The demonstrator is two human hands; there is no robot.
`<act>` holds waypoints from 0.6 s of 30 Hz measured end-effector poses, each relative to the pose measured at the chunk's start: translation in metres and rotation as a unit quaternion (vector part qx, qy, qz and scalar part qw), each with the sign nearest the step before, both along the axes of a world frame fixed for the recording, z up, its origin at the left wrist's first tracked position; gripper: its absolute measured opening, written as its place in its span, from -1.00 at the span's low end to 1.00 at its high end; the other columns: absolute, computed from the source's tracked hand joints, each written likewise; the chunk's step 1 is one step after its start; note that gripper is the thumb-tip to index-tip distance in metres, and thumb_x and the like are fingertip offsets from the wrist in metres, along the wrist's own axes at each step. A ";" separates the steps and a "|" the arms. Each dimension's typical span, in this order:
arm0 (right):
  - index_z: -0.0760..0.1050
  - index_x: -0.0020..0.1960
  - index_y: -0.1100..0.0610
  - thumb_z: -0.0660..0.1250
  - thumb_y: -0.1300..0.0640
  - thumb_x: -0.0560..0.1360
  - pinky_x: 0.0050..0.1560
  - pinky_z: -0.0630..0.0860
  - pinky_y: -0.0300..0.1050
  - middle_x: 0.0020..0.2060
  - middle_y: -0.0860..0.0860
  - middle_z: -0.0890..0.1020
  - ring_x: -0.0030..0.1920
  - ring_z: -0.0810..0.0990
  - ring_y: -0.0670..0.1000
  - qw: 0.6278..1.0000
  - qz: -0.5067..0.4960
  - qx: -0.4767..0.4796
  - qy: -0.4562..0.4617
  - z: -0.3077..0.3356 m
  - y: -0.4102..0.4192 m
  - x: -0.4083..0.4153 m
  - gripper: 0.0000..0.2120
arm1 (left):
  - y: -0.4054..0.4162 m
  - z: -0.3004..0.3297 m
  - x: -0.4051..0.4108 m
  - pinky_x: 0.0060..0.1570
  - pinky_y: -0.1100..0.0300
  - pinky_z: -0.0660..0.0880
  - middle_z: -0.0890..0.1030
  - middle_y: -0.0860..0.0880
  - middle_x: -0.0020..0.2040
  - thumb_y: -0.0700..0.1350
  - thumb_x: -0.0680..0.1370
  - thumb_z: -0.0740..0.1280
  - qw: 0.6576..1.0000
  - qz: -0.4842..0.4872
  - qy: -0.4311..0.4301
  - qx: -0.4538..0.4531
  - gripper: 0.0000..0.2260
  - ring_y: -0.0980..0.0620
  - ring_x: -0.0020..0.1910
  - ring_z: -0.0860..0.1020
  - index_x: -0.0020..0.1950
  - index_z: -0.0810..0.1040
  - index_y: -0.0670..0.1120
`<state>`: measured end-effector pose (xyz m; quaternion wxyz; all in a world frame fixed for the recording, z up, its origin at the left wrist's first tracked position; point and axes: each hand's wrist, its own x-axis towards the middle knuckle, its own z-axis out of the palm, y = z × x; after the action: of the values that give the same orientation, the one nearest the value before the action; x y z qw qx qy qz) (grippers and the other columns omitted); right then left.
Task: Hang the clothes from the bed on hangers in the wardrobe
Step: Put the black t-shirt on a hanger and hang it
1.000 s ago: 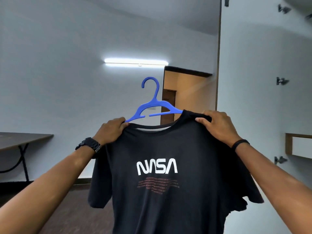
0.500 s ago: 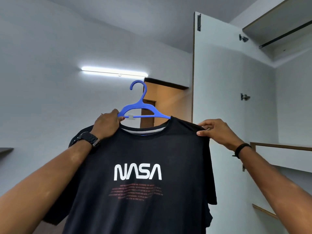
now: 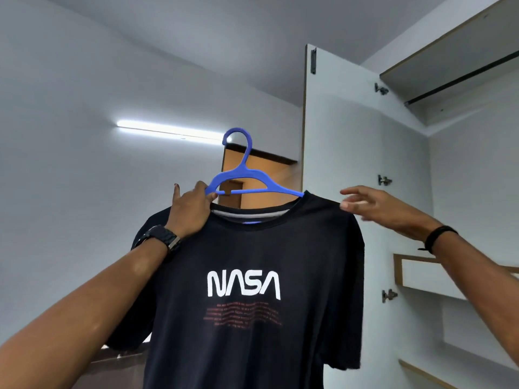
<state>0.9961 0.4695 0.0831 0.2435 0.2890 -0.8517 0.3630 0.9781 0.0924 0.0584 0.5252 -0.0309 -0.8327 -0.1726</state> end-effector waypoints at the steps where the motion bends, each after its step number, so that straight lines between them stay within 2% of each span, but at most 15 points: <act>1: 0.50 0.23 -0.01 0.37 -0.18 0.38 0.17 0.51 -0.07 0.07 -0.04 0.64 0.12 0.60 -0.03 1.000 0.011 0.008 -0.002 0.003 -0.003 0.003 -0.52 | 0.007 0.000 -0.003 0.48 -0.14 -0.06 0.49 -0.05 -0.29 -0.05 0.67 0.09 1.000 0.000 0.011 -0.008 -0.82 -0.18 -0.16 0.52 0.04 0.32 -0.16; 2: 0.56 0.15 0.03 0.39 -0.14 0.40 0.16 0.54 -0.02 -0.02 -0.01 0.68 0.05 0.64 -0.01 1.000 0.013 0.022 0.011 0.007 -0.001 0.005 -0.62 | 0.017 0.003 -0.008 0.48 -0.13 -0.06 0.49 -0.05 -0.26 -0.06 0.67 0.11 0.999 -0.005 0.036 -0.012 -0.82 -0.17 -0.12 0.53 0.05 0.35 -0.18; 4: 0.61 0.02 0.14 0.38 -0.02 0.50 0.18 0.54 0.06 -0.07 0.09 0.68 0.00 0.65 0.06 0.998 -0.016 0.048 0.048 0.017 0.014 0.007 -0.76 | 0.048 0.015 -0.022 0.48 -0.13 -0.07 0.50 -0.06 -0.19 -0.07 0.66 0.13 0.996 -0.023 0.084 -0.009 -0.81 -0.16 -0.05 0.53 0.07 0.38 -0.19; 6: 0.59 -0.03 0.24 0.34 0.02 0.54 0.10 0.51 0.04 -0.08 0.19 0.64 -0.06 0.61 0.14 0.996 -0.038 0.038 0.071 0.023 0.037 0.006 -0.74 | 0.082 0.026 -0.039 0.47 -0.14 -0.10 0.53 -0.12 -0.08 -0.07 0.66 0.14 0.994 -0.033 0.107 -0.004 -0.80 -0.17 0.04 0.52 0.08 0.40 -0.20; 7: 0.57 -0.05 0.25 0.32 0.03 0.55 0.02 0.49 -0.01 -0.11 0.19 0.62 -0.12 0.57 0.10 0.995 -0.041 0.025 0.086 0.024 0.048 0.005 -0.74 | 0.097 0.031 -0.047 0.47 -0.16 -0.11 0.53 -0.14 -0.03 -0.06 0.66 0.13 0.993 -0.031 0.118 0.000 -0.79 -0.18 0.08 0.52 0.09 0.40 -0.21; 11: 0.52 -0.11 0.22 0.33 0.07 0.55 -0.19 0.48 -0.24 -0.23 -0.02 0.59 -0.22 0.55 -0.12 0.990 -0.068 -0.011 0.121 0.020 0.110 -0.004 -0.80 | 0.186 0.043 -0.089 0.45 -0.24 -0.09 0.50 -0.17 0.18 -0.05 0.66 0.12 0.988 -0.052 0.135 0.053 -0.74 -0.16 0.30 0.41 0.21 0.41 -0.19; 13: 0.52 -0.14 0.20 0.34 0.10 0.55 -0.23 0.48 -0.25 -0.27 -0.04 0.59 -0.25 0.55 -0.12 0.985 -0.100 -0.024 0.137 0.016 0.146 -0.015 -0.82 | 0.238 0.040 -0.113 0.45 -0.23 -0.08 0.38 -0.18 0.37 -0.05 0.66 0.11 0.984 -0.083 0.135 0.087 -0.70 -0.17 0.45 0.25 0.31 0.38 -0.19; 15: 0.53 -0.15 0.21 0.34 0.12 0.55 -0.21 0.46 -0.14 -0.29 0.02 0.58 -0.26 0.53 -0.06 0.973 -0.149 -0.037 0.170 0.011 0.186 -0.030 -0.83 | 0.294 0.031 -0.140 0.46 -0.17 -0.09 0.22 -0.14 0.51 -0.05 0.65 0.12 0.971 -0.133 0.135 0.146 -0.64 -0.14 0.52 0.09 0.41 0.31 -0.17; 18: 0.57 -0.14 0.16 0.35 0.13 0.54 -0.11 0.48 -0.09 -0.24 0.05 0.63 -0.19 0.57 0.02 0.953 -0.226 -0.028 0.199 -0.002 0.245 -0.059 -0.88 | 0.379 0.006 -0.180 0.48 -0.11 -0.04 0.12 -0.14 0.55 -0.04 0.64 0.15 0.938 -0.225 0.093 0.246 -0.55 -0.11 0.54 0.04 0.51 0.18 -0.12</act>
<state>0.9374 0.7149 0.0811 0.4921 0.1484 -0.8182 0.2576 0.7985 0.4717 0.0644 0.5390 -0.1033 -0.6832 -0.4818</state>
